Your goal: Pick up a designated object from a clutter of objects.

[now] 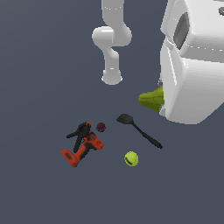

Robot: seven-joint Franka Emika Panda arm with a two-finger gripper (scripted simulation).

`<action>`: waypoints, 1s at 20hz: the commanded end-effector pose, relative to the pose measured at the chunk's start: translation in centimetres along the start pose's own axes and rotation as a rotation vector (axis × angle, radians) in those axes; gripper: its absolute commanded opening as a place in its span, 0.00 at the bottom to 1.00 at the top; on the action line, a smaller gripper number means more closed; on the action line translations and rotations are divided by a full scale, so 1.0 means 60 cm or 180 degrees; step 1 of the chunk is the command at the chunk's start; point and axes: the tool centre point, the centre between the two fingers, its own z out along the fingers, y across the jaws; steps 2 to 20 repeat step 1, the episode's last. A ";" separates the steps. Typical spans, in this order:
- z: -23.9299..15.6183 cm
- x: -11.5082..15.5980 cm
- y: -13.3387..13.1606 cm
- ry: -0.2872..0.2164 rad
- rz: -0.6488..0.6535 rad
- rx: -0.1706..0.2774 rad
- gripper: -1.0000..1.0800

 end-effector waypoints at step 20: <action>-0.004 0.000 0.001 0.0002 0.0000 -0.0007 0.00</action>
